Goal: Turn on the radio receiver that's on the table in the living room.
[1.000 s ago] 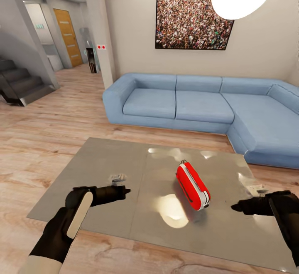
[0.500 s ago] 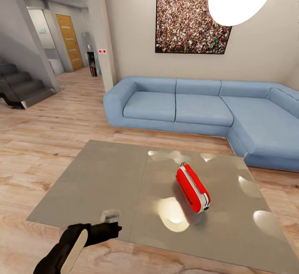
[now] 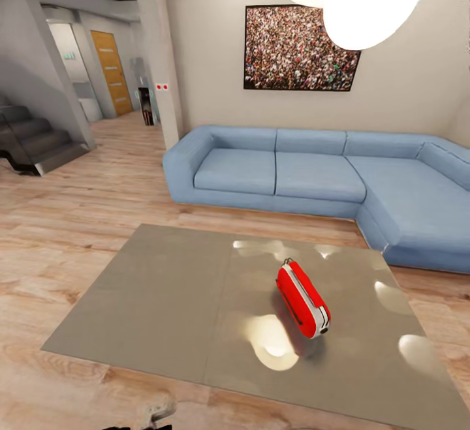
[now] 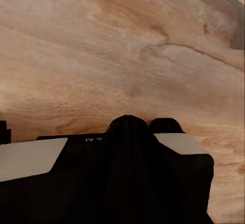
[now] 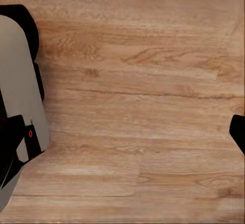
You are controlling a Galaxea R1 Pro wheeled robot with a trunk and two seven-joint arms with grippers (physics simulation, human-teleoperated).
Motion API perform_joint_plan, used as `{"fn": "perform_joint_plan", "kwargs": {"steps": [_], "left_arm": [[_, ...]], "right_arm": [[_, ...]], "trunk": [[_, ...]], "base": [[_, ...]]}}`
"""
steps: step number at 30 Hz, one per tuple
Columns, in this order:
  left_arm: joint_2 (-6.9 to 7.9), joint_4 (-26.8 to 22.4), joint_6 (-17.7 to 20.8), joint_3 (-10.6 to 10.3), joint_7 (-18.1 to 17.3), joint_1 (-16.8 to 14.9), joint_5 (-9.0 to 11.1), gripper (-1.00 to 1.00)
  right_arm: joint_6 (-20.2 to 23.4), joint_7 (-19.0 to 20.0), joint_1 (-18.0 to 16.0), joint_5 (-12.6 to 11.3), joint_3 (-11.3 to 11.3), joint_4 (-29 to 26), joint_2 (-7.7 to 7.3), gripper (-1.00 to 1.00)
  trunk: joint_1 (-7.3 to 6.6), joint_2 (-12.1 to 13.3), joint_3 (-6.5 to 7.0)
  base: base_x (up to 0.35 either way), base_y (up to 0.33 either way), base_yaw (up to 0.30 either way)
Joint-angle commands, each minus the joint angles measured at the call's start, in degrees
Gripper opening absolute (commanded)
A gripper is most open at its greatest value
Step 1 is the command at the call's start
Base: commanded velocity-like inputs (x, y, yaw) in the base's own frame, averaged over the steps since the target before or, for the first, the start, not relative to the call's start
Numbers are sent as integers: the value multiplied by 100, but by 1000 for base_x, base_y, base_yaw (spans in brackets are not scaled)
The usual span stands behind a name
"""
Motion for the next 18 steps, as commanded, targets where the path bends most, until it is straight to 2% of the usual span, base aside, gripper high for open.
{"fn": "perform_joint_plan", "kwargs": {"steps": [1,2,6,10,14,15,17,18], "left_arm": [[-4,131,-92,-35,1,-2,7,-100],[-12,373,-260,-118,4,-3,7,-100],[-26,1171,-755,-422,58,-4,8,-100],[-82,1837,-1231,-526,119,-2,17,-100],[-173,2551,-1819,-561,154,3,44,-100],[-212,2669,-1926,-570,400,55,52,-100],[-253,2709,-1967,-572,814,153,49,-100],[-293,2725,-1986,-573,1144,212,45,-100]], "right_arm": [[-130,-177,-2,2,-4,227,-7,100],[-378,-499,-2,12,-4,638,-19,100],[-1022,-1378,-2,84,21,1789,-42,100],[-1198,-1697,-2,286,37,2264,0,100],[-1257,-1808,-2,402,43,2575,42,100],[-1264,-1832,-2,416,43,2653,134,100],[-1267,-1851,-2,421,42,2680,206,100],[-1268,-1866,3,426,44,2690,254,100]], "trunk": [[0,0,10],[0,0,19],[0,0,54],[0,0,89],[0,0,125],[0,0,134],[0,0,151],[0,0,160]], "base": [[0,0,0],[0,0,0],[0,0,0],[0,0,0],[0,0,0],[0,0,0],[0,0,0],[0,0,0]]}}
